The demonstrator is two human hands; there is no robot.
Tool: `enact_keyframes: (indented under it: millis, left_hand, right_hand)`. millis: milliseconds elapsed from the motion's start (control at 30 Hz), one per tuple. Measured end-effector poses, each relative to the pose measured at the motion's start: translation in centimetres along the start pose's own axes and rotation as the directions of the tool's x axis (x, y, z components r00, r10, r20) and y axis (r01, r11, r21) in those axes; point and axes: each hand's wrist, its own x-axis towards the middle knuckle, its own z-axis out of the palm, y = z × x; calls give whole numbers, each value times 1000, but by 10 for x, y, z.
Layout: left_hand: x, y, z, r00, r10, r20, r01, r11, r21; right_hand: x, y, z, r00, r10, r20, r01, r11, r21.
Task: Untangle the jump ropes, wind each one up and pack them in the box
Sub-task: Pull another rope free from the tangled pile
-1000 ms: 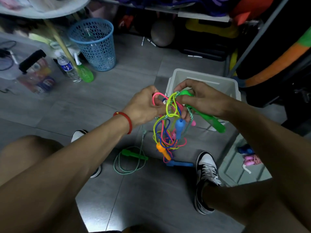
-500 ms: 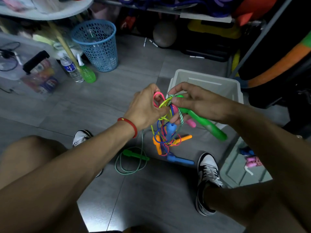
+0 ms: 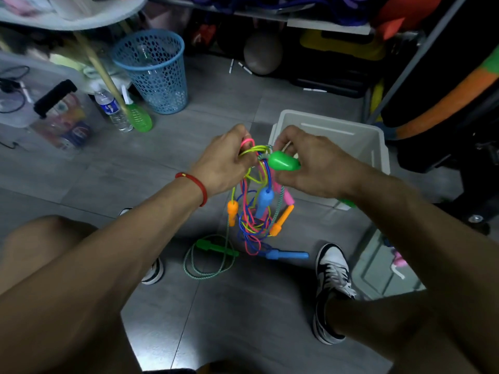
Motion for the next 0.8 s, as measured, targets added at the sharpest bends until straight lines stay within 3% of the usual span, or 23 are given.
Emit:
enact_keyframes:
  millis: [133,233,367,600,800]
  left_hand:
    - [-4,0,-4,996,82,-27,-80,995,61]
    - [-6,-1,-6,988,149,-41,-144,983,114]
    - [-6,-5,-7,975,215,-56,-204,965,167]
    - [-5,-6,-15,948,317,32,-318,936,148]
    - [-4,-6,-14,928,373,-11,-368,919,141]
  right_hand:
    - [-3,-4,1,988,-38,148,1,970,242]
    - [-1,-6,4,989,-18,149,-2,991,133]
    - [8,-5,19,997,34,63,-45,982,185]
    - [8,2,16,999,-40,-4,40,997,68]
    - [4,-7,27,997,76,-15,-64,916,396]
